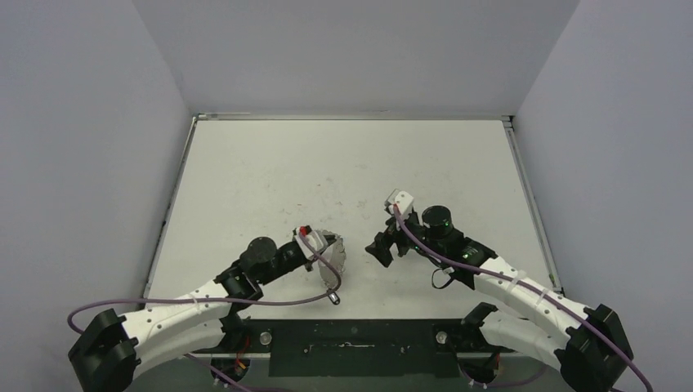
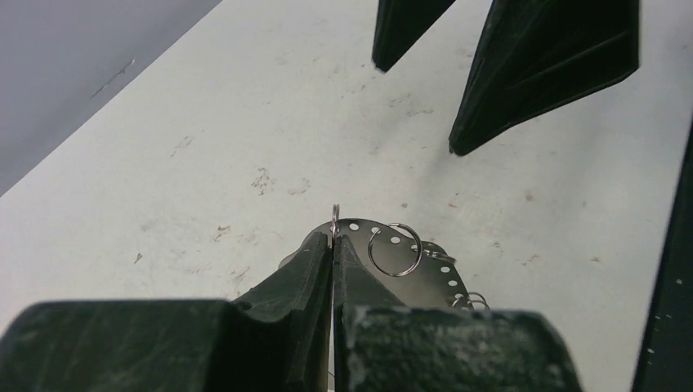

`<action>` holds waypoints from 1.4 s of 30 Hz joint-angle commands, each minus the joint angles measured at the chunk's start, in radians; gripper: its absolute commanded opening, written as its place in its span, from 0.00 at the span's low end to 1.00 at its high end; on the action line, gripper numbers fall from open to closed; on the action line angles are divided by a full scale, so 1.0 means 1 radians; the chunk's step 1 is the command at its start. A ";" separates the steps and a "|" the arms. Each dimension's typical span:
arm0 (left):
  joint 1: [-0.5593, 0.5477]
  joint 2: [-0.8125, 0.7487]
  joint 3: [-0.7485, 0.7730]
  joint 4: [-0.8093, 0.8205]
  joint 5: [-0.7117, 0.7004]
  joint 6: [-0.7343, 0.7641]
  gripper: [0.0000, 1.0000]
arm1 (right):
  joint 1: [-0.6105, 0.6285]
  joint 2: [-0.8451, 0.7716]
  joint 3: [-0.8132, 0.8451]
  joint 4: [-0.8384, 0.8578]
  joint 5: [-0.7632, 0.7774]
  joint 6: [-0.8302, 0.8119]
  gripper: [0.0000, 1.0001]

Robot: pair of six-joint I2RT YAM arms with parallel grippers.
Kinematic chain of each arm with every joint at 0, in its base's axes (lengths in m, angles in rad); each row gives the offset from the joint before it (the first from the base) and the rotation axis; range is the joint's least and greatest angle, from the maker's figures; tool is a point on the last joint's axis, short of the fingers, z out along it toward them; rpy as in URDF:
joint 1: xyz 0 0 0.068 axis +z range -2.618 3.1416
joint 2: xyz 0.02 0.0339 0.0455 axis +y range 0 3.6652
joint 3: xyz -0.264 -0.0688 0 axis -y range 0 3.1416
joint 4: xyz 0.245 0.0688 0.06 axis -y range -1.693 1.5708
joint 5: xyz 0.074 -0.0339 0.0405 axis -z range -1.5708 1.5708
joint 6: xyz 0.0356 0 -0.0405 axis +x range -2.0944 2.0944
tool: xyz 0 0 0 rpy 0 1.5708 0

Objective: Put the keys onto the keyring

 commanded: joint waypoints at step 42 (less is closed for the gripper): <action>0.708 0.375 -0.087 0.338 -0.557 -0.142 0.97 | -0.566 0.411 -0.338 1.051 0.833 0.050 1.00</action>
